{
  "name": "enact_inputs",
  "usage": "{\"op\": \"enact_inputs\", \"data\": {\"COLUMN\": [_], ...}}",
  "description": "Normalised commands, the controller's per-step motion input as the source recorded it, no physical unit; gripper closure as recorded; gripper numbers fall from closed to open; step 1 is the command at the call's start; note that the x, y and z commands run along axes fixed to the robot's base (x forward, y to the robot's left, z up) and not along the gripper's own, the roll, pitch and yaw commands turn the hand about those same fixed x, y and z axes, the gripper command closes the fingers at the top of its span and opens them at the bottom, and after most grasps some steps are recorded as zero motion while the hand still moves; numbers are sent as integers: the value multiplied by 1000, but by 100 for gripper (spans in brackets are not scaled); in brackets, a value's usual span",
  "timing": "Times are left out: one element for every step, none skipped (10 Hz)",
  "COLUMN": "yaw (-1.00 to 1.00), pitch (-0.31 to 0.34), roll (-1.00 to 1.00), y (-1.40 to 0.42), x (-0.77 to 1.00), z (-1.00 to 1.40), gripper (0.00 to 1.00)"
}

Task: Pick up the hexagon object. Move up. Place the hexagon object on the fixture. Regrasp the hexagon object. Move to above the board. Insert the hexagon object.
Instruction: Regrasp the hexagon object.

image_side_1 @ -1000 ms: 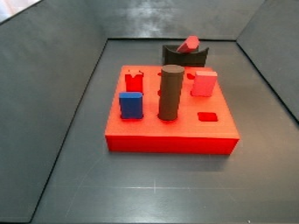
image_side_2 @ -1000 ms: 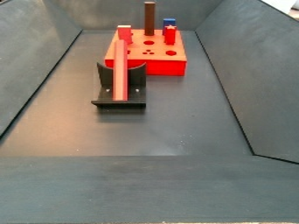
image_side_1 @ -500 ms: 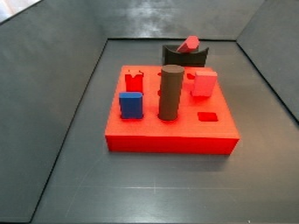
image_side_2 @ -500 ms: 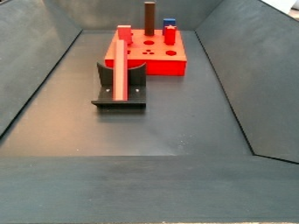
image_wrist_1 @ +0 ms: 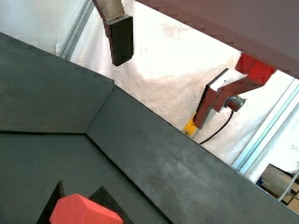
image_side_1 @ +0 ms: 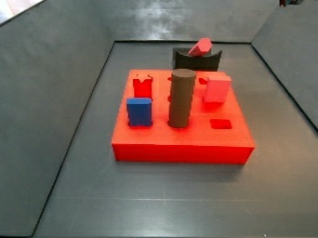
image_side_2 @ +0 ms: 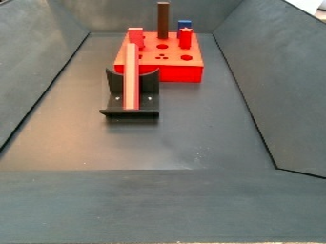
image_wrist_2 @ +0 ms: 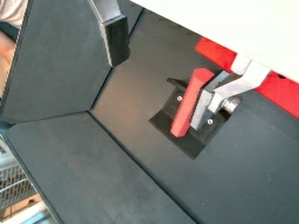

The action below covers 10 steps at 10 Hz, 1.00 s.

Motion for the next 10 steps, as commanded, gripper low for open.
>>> {"op": "enact_inputs", "data": {"yaw": [207, 200, 207, 187, 179, 164, 155, 118, 79, 48], "pitch": [67, 40, 98, 79, 48, -29, -53, -94, -110, -108], "roll": [175, 156, 111, 105, 96, 79, 76, 74, 81, 88], "y": [-39, -48, 46, 45, 43, 39, 38, 35, 29, 28], "x": [78, 78, 32, 37, 45, 65, 70, 81, 97, 107], "z": [0, -10, -1000, -1000, -1000, -1000, -1000, -1000, -1000, -1000], "gripper": [0, 0, 0, 0, 0, 0, 0, 0, 0, 0]}}
